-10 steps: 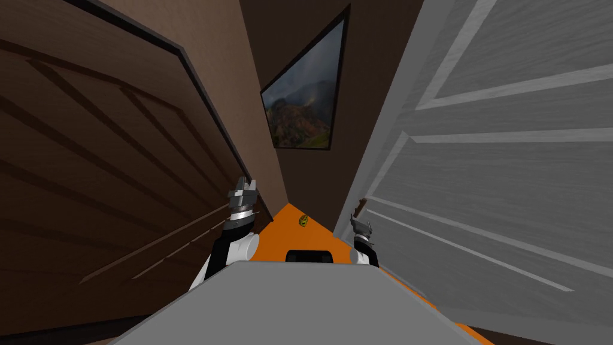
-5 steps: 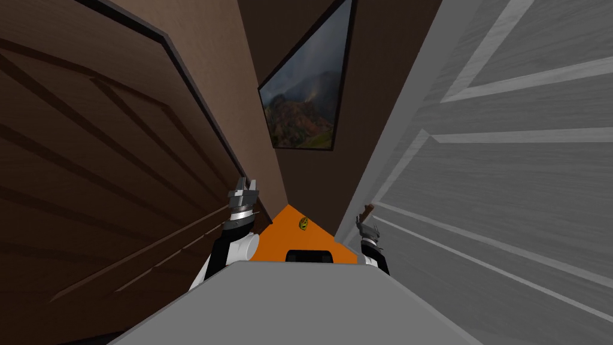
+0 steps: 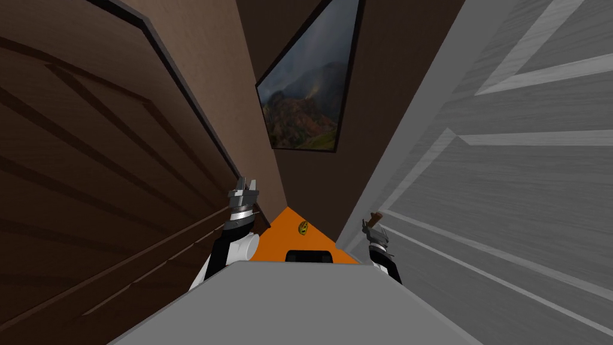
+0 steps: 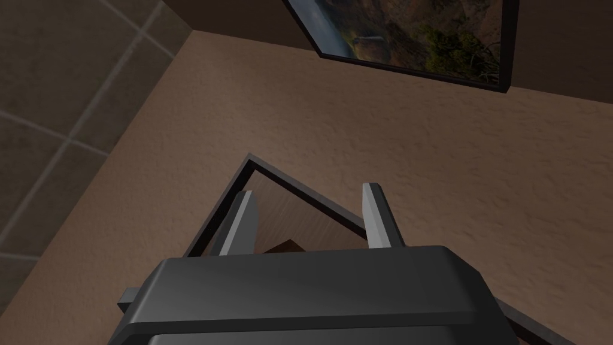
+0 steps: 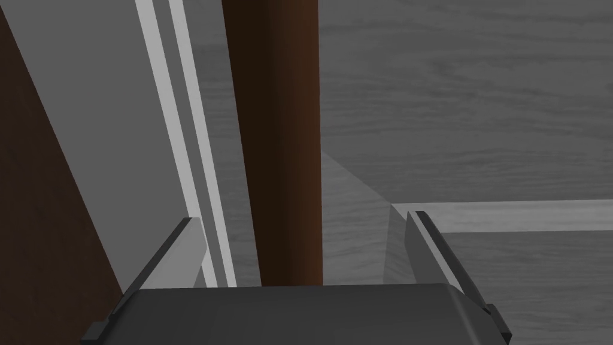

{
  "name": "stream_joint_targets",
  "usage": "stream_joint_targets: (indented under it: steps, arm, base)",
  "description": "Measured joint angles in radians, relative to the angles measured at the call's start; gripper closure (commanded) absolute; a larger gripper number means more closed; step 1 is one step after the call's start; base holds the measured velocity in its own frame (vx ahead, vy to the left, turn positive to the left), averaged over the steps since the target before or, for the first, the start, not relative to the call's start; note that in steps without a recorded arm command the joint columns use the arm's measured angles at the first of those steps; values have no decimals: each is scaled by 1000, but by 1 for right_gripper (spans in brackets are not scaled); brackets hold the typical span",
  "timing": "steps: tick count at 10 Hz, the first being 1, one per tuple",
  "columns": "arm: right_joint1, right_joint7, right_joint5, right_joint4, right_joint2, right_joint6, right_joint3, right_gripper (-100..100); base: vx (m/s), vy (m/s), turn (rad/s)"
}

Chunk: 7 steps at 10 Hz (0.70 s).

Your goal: Pull the door open

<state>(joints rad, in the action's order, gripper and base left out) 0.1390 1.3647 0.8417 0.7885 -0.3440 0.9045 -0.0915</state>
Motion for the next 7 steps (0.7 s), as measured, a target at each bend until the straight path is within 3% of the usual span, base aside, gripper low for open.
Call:
stream_joint_targets:
  steps: [5, 7]
  arm:
    - [-6, -6, 0, 4, 1, -2, 0, 100]
    - [-5, -1, -4, 11, -4, -1, -7, 100]
  base:
    - [-8, -1, 2]
    - [-158, -2, 54]
